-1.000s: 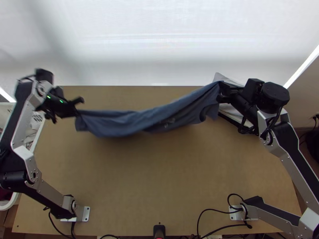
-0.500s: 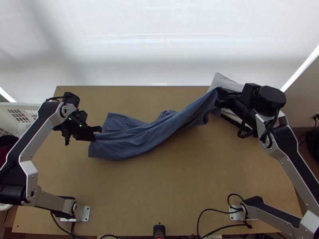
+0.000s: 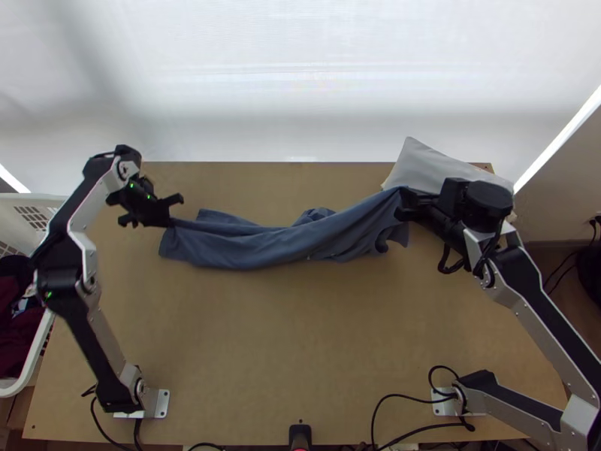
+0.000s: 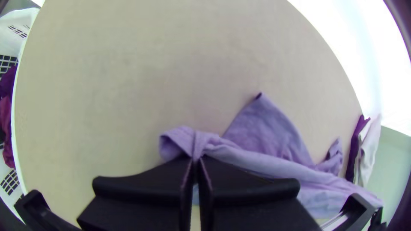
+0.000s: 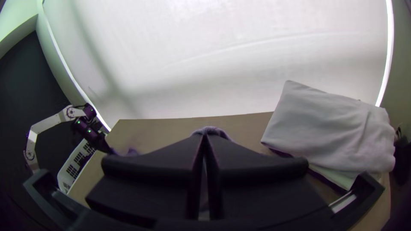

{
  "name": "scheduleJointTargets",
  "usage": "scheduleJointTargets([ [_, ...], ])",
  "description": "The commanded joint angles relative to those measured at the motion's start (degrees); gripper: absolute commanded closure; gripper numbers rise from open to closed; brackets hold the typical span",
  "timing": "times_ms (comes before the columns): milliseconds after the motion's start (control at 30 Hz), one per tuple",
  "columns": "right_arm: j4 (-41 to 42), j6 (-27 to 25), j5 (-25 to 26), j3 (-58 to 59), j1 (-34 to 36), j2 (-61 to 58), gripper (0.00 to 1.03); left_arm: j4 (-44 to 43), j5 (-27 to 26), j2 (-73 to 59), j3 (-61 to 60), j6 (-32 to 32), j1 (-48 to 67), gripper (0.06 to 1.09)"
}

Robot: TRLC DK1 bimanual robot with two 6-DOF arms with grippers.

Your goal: Fold the t-shirt

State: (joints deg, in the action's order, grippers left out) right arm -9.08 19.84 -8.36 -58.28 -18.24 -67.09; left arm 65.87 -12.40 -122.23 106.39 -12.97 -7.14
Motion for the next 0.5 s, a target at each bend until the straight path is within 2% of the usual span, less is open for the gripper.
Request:
scheduleJointTargets([
  [0,1.7,1.43,0.1,2.21,-1.62,1.52,1.0,3.92,-0.25,-8.28,10.33,-3.82,0.37,1.03],
  [33,2.14,1.52,0.19,2.91,-2.24,1.7,1.0,4.97,-1.04,-10.39,12.97,-3.82,0.63,0.98],
  [167,3.28,1.79,1.59,5.11,-4.79,2.4,1.0,6.12,-6.14,-14.17,18.59,-3.11,1.07,0.61],
  [333,3.28,2.75,2.3,6.34,-6.19,3.63,1.0,8.93,-15.63,-12.5,19.12,-0.83,0.54,0.21],
  [400,3.28,2.84,2.47,6.6,-6.19,3.9,1.0,9.72,-15.81,-10.3,18.94,0.4,0.46,0.13],
  [467,3.28,2.75,2.47,6.87,-6.19,4.16,1.0,10.16,-15.9,-7.32,18.68,1.37,-0.07,0.12],
])
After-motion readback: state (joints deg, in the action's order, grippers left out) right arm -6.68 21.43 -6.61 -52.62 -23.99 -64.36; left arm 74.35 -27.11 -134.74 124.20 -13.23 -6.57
